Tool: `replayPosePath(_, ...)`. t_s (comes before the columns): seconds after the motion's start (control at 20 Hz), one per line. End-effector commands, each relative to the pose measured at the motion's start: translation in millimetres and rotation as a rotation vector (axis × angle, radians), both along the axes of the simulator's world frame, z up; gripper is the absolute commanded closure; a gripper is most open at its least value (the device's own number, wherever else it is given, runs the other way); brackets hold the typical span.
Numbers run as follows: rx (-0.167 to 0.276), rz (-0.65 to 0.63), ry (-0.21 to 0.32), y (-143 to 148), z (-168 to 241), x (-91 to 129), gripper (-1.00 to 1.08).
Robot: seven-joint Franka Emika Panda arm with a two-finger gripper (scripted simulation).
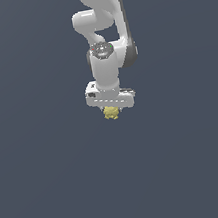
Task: Pick up the object and move it to a goal position.
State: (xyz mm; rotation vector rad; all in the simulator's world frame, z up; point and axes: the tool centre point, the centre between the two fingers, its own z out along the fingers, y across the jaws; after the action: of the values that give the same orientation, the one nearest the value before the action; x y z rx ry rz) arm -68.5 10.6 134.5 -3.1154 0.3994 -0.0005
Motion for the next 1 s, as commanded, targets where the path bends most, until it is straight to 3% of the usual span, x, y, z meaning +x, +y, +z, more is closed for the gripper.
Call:
replayPosePath(0.0,0.000,0.000,0.000,1,21,-9,1.08)
replayPosePath(0.95,-0.001,0.000,0.000,6,173,-72,1.08)
